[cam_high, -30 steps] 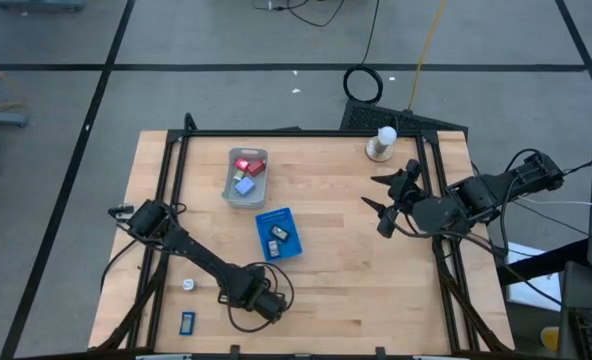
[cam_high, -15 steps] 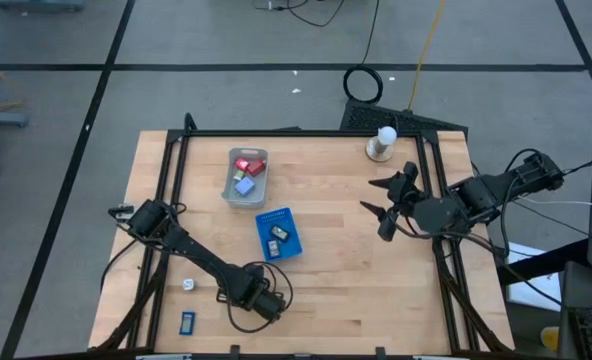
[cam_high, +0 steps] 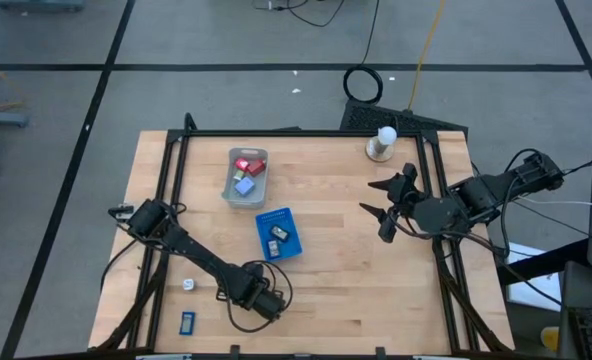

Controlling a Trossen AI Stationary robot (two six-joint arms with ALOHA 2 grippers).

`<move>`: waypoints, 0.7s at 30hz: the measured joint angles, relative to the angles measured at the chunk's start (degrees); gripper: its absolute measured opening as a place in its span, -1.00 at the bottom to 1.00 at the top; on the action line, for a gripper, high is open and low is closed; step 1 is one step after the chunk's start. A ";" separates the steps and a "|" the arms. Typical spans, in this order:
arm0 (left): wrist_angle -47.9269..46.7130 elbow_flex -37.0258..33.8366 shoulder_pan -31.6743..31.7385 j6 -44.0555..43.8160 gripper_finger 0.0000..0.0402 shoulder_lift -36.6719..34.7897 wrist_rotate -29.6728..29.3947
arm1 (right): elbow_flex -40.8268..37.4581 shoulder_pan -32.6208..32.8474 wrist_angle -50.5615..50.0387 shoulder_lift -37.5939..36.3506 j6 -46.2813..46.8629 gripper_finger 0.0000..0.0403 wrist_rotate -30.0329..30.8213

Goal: Pick & Place Office items
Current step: Put the red charger adapter into the gray bin

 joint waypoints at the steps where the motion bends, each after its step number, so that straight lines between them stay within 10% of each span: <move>1: 0.14 -0.08 0.00 -0.01 -0.42 -0.28 -0.05 | 0.00 0.00 0.00 0.00 0.02 0.25 0.02; 21: -0.46 2.39 -6.33 -3.78 -0.42 -19.15 -27.27 | 0.00 0.00 -0.94 0.00 0.02 0.25 0.19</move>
